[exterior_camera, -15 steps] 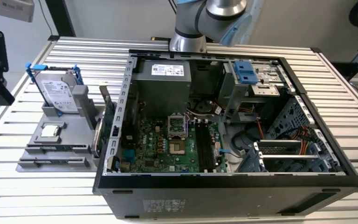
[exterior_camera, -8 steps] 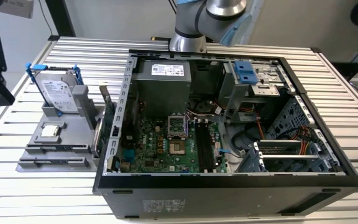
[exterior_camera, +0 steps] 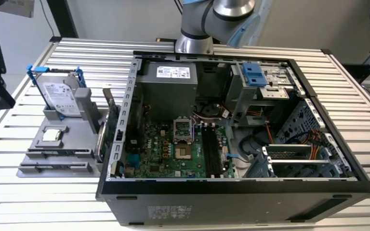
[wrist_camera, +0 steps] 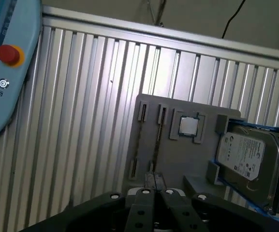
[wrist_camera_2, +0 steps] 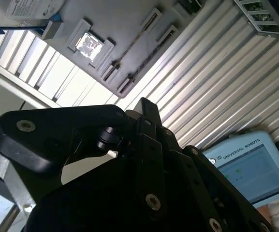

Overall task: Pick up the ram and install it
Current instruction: 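Pick up the ram and move it above insertion slot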

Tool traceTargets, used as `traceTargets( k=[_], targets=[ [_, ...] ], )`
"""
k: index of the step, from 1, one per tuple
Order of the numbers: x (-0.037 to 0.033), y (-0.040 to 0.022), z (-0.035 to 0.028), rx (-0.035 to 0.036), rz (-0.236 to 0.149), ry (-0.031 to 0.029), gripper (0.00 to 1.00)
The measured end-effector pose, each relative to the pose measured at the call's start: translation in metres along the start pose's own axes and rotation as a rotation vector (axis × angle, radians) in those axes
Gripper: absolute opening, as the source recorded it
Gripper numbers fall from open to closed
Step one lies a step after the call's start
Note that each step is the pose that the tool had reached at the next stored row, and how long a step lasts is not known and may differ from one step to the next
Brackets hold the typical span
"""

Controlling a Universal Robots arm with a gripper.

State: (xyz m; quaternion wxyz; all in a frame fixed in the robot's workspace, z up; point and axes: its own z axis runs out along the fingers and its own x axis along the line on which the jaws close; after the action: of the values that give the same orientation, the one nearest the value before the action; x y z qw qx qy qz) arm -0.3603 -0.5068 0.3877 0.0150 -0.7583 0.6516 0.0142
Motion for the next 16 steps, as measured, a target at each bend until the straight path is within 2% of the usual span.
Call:
traceTargets(
  k=[10, 13, 16],
  targets=[
    [-0.002, -0.0007, 0.0025, 0.0039, 0.092, 0.0004, 0.0],
    [-0.0036, -0.0011, 0.0033, 0.0046, 0.109, 0.0004, 0.0],
    [-0.0037, -0.0011, 0.0033, 0.0045, 0.109, 0.0005, 0.0]
  ],
)
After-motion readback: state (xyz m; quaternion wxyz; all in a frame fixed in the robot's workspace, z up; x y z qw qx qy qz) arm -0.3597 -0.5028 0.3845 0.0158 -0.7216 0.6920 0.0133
